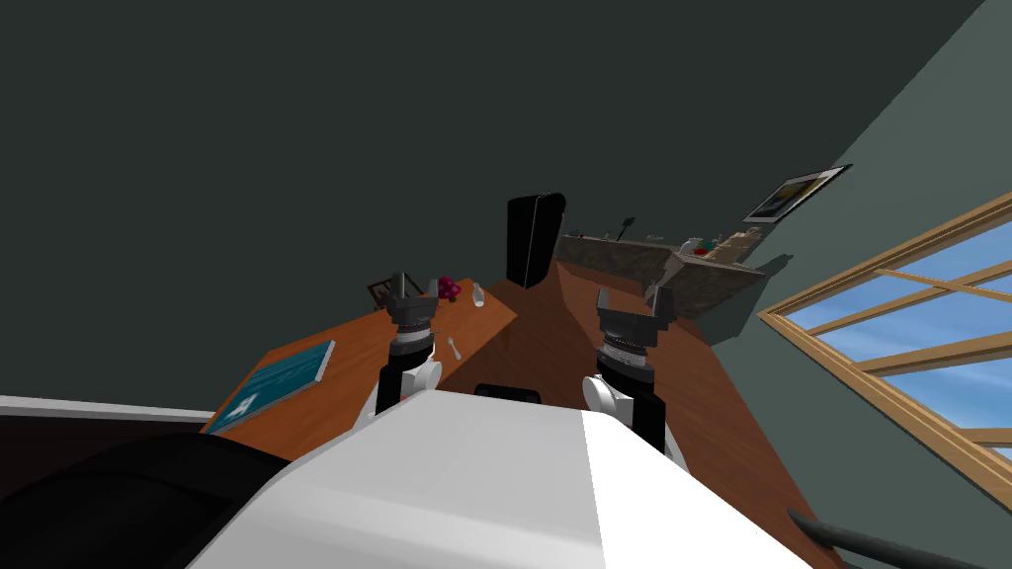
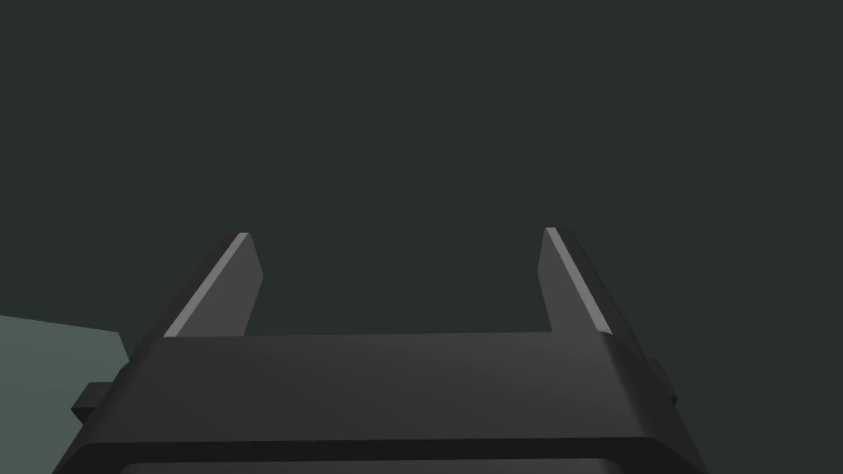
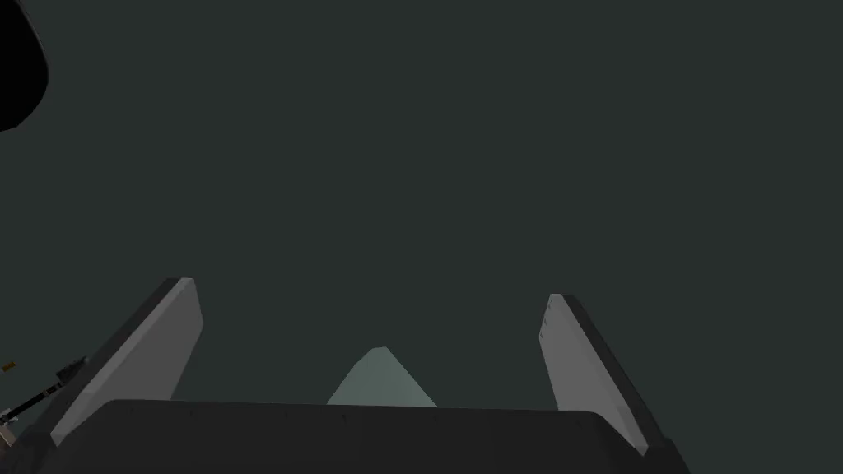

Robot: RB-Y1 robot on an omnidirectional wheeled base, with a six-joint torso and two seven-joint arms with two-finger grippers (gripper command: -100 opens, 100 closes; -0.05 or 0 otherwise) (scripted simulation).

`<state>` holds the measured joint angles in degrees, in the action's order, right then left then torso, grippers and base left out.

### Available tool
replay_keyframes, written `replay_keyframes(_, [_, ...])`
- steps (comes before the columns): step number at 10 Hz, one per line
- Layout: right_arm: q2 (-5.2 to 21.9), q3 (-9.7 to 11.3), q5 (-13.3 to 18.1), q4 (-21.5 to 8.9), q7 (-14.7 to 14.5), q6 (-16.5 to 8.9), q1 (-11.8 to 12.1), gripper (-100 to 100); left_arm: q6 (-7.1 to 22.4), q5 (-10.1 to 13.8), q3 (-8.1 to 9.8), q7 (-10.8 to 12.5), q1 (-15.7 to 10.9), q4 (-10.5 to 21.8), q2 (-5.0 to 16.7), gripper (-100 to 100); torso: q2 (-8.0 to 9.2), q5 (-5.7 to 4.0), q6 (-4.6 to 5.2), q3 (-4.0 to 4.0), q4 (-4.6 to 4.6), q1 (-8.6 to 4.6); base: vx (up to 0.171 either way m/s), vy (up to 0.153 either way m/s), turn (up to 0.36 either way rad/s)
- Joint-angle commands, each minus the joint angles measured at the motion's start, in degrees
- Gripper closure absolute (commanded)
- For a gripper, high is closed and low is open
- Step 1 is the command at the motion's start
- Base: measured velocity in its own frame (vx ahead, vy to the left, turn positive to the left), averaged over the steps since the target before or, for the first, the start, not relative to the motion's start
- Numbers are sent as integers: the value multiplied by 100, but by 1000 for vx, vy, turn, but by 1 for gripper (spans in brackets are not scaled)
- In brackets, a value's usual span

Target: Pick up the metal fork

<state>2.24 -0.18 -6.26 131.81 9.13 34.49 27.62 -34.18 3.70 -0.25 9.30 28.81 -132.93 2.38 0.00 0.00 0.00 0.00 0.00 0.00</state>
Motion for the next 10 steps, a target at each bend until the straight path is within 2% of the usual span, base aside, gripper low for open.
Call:
replay_keyframes(1, [0, 0, 0, 0, 0, 0, 0, 0, -129, 85, 13, 83, 131, 127, 218, -100, 0, 0, 0, 0, 0, 0, -6, -34, -37])
replay_keyframes(4, [-1, 1, 0, 0, 0, 0, 0, 0, -400, 261, 33, 278, 422, 447, 520, -100, 4, -5, 1, 2, 1, -24, -9, -68, -48])
replay_keyframes(8, [-1, 1, 0, 0, 0, 0, 0, 0, -837, 549, 63, 657, 985, 1103, 938, -100, 6, -8, 1, 3, 1, -35, -8, -90, -99])
replay_keyframes(9, [-1, 1, 0, 0, 0, 0, -1, 0, -837, 549, 63, 657, 985, 1131, 938, -100, 10, -9, 0, 6, 2, -36, -6, -69, -23])
replay_keyframes(10, [-1, 1, 0, 0, 0, 0, 0, 0, -942, 617, 68, 765, 1144, 1340, 1046, -100, 6, -7, 0, 4, 2, -28, 3, -66, -96])
